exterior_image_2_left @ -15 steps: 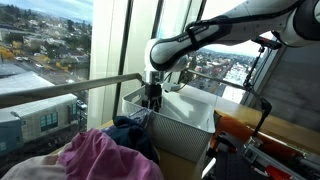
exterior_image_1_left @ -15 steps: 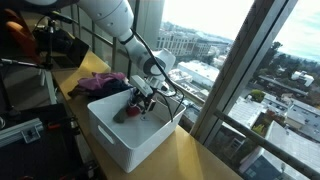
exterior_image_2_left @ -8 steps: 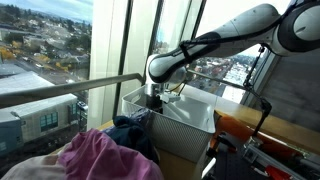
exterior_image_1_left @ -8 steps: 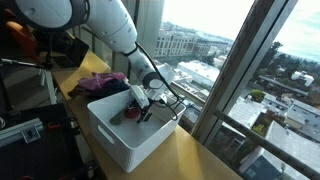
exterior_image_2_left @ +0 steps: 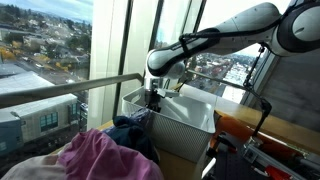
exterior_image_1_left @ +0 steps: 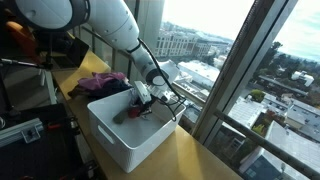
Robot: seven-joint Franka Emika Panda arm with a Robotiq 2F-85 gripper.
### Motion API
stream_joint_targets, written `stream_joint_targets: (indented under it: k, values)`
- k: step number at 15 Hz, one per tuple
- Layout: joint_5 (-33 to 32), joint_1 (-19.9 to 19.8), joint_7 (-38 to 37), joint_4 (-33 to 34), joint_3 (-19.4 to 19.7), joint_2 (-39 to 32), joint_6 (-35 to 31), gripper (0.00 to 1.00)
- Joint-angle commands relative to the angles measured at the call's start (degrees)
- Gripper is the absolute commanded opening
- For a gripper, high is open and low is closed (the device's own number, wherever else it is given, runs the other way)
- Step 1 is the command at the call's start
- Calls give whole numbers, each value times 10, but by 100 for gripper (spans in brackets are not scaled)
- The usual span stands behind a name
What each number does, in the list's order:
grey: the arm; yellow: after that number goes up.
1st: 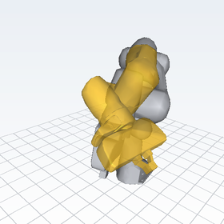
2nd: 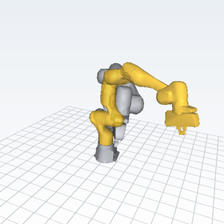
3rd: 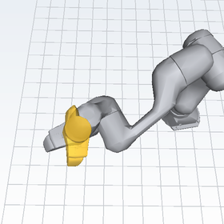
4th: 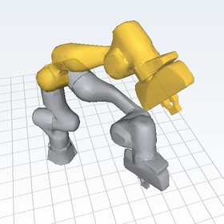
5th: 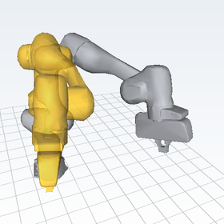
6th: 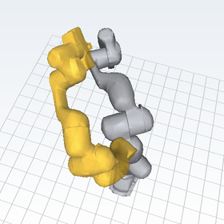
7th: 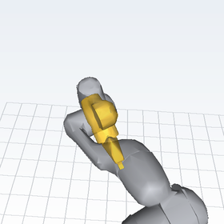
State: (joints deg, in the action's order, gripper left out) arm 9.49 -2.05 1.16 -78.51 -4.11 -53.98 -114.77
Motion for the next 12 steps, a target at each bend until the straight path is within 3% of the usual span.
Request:
stream_joint_targets:
  k: [1,4,12]
  values:
    - [5,2,-18,41,3,3,37,3]
    - [-5,10,-29,88,5,27,69,3]
    - [-53,91,-62,268,3,43,183,5]
